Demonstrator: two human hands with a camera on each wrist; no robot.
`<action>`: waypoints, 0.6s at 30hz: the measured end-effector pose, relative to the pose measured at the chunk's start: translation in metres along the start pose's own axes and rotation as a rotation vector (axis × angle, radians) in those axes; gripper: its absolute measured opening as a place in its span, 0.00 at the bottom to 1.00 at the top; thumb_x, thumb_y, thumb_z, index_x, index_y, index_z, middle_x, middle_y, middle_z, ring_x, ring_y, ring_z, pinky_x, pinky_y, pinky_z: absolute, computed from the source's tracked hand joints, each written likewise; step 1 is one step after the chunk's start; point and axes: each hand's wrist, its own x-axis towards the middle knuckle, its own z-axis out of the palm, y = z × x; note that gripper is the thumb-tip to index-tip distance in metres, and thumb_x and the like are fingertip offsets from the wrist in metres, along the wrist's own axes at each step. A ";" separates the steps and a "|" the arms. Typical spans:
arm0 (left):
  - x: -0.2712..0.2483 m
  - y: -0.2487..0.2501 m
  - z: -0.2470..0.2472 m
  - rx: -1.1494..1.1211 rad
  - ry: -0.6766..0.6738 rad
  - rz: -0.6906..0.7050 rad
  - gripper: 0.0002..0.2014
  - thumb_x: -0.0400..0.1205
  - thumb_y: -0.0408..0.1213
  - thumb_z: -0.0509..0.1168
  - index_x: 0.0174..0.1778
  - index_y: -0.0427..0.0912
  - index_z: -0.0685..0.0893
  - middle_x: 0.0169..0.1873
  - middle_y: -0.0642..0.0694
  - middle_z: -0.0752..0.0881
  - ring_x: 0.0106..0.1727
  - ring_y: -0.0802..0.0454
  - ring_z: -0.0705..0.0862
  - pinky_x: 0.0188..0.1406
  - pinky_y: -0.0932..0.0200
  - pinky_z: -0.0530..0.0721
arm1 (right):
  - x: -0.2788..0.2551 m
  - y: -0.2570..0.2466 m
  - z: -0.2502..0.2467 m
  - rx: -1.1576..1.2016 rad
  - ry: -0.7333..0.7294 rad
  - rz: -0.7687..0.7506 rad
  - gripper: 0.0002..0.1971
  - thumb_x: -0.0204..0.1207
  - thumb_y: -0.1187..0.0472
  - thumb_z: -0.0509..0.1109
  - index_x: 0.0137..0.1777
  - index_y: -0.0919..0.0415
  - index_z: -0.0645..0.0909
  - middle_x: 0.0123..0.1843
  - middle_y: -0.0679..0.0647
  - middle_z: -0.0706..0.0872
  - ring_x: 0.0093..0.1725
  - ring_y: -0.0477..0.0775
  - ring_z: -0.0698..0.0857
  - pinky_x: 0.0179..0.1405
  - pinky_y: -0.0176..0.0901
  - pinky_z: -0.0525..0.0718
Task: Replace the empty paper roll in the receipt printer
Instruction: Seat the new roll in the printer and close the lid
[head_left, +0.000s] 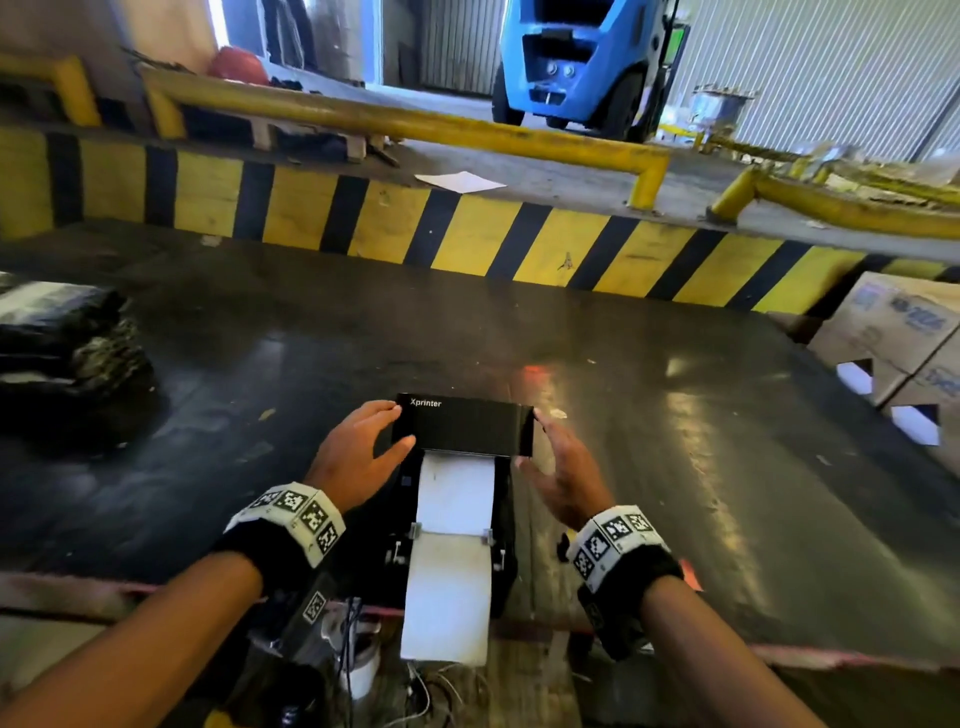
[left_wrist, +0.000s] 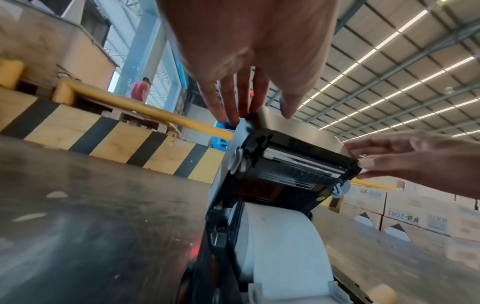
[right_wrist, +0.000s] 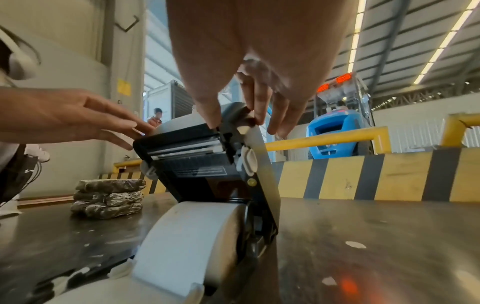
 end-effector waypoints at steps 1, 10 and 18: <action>0.002 0.003 -0.001 0.011 -0.010 -0.009 0.23 0.79 0.43 0.67 0.67 0.35 0.78 0.70 0.42 0.79 0.68 0.45 0.80 0.67 0.51 0.78 | 0.001 -0.002 -0.002 0.004 -0.013 0.016 0.32 0.77 0.58 0.69 0.78 0.63 0.62 0.79 0.60 0.70 0.77 0.56 0.69 0.74 0.37 0.63; 0.031 0.012 0.002 -0.101 0.026 -0.135 0.27 0.76 0.46 0.70 0.70 0.42 0.73 0.64 0.40 0.83 0.63 0.44 0.83 0.63 0.45 0.83 | 0.025 -0.016 -0.003 0.111 0.079 0.138 0.23 0.79 0.52 0.66 0.68 0.65 0.73 0.67 0.64 0.82 0.66 0.61 0.81 0.65 0.51 0.80; 0.059 0.006 0.007 -0.044 -0.071 -0.152 0.23 0.81 0.52 0.61 0.70 0.47 0.73 0.61 0.39 0.82 0.58 0.43 0.83 0.58 0.45 0.83 | 0.062 -0.016 0.000 0.052 0.054 0.116 0.22 0.82 0.53 0.62 0.72 0.63 0.72 0.65 0.65 0.84 0.62 0.64 0.84 0.64 0.55 0.82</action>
